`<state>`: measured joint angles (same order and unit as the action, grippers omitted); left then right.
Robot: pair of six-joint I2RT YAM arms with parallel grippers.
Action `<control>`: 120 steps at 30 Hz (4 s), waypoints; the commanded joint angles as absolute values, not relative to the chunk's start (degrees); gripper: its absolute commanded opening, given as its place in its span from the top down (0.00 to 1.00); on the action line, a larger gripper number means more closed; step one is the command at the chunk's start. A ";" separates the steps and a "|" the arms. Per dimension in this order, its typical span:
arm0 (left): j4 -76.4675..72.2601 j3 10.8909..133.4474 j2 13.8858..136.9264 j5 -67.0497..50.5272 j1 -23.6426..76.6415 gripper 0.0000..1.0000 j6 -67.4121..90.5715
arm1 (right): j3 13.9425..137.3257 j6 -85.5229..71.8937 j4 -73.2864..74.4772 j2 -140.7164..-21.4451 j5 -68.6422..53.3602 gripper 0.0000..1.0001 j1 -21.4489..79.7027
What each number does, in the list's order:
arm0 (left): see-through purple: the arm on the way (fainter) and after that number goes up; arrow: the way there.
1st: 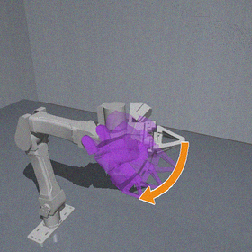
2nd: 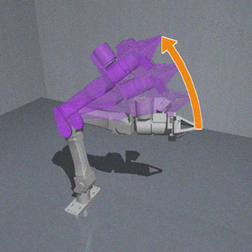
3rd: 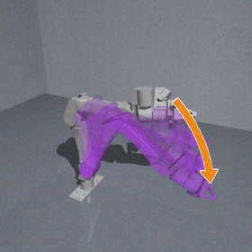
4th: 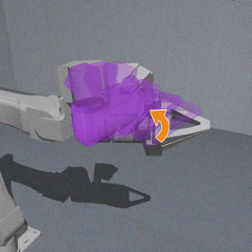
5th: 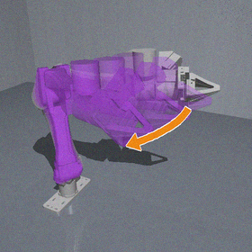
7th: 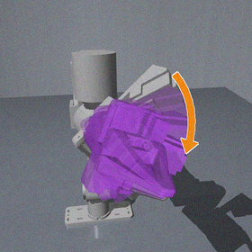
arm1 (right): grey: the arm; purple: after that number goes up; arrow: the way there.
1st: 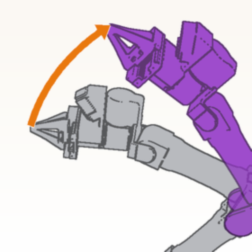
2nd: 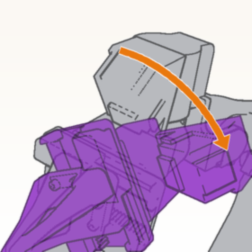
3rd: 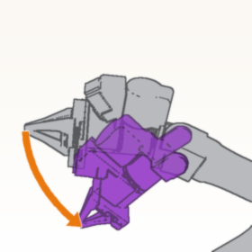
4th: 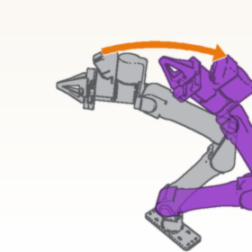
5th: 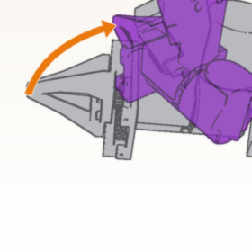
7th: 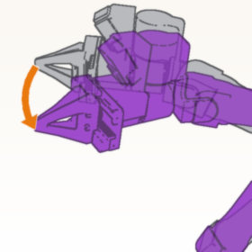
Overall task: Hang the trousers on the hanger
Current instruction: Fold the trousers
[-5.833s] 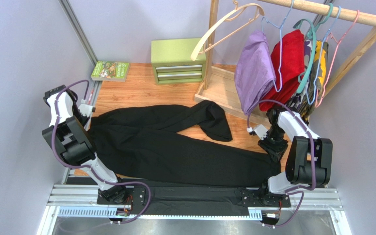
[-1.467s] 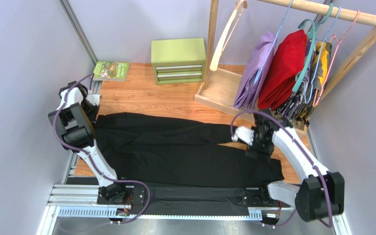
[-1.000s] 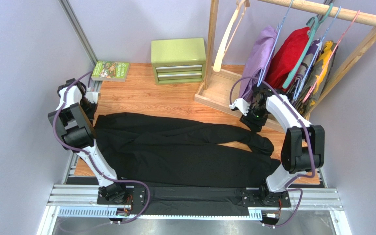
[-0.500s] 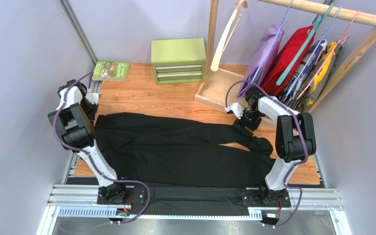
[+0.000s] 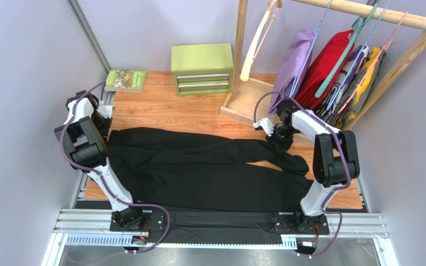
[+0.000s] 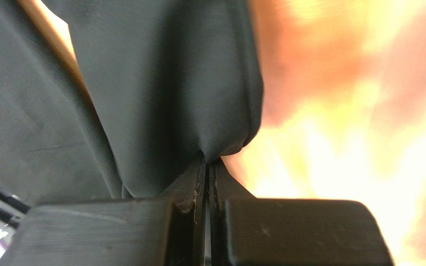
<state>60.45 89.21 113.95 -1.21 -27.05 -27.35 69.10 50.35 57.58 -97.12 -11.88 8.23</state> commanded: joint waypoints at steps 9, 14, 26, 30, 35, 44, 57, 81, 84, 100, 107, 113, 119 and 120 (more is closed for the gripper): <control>59.94 90.79 113.47 -1.41 -27.33 1.00 -26.54 | 50.92 58.86 52.29 -66.84 2.44 1.00 15.10; 60.29 90.97 112.85 -2.81 -27.33 1.00 -27.51 | 43.32 60.82 61.51 -62.05 1.06 0.68 17.23; 66.26 93.08 102.76 -27.93 -23.04 0.57 -38.75 | 63.89 58.97 71.28 -76.36 -10.55 0.41 8.44; 62.94 91.59 102.30 -30.06 -14.26 0.52 -40.08 | 59.96 60.38 67.61 -78.31 -9.15 0.30 7.12; 55.57 91.40 108.27 -27.52 -1.97 0.50 -39.64 | 55.64 60.82 59.87 -80.24 -5.90 0.33 5.98; 51.94 96.76 119.96 -23.30 11.67 0.48 -42.27 | 57.04 60.29 55.37 -84.19 -3.34 0.41 5.27; 51.51 97.90 121.20 -18.02 6.95 1.00 -40.35 | 57.68 59.68 52.22 -78.06 -0.53 0.99 5.27; 54.31 96.95 111.81 -19.85 0.71 0.59 -30.76 | 66.00 48.96 56.52 -87.26 -10.99 0.47 0.53; 55.98 94.75 109.95 -21.27 0.35 0.58 -30.23 | 64.78 49.48 54.41 -89.20 -11.16 0.40 0.53; 54.76 88.50 119.44 -8.27 -4.04 0.90 -29.09 | 56.44 60.19 53.00 -85.69 -0.09 1.00 -7.10; 54.67 90.26 121.02 -8.35 -4.13 0.89 -28.74 | 53.52 59.51 47.29 -87.71 6.59 0.97 -11.69; 57.65 91.32 114.98 -15.90 -4.04 0.63 -29.88 | 63.10 54.76 59.92 -86.49 -1.99 0.35 -11.16; 61.60 90.88 107.42 -19.76 -4.22 0.56 -31.11 | 60.74 57.83 69.08 -81.14 -9.75 0.26 -8.62; 62.39 90.62 106.71 -20.30 -4.22 0.55 -31.55 | 59.60 57.83 68.30 -80.60 -9.49 0.26 -7.05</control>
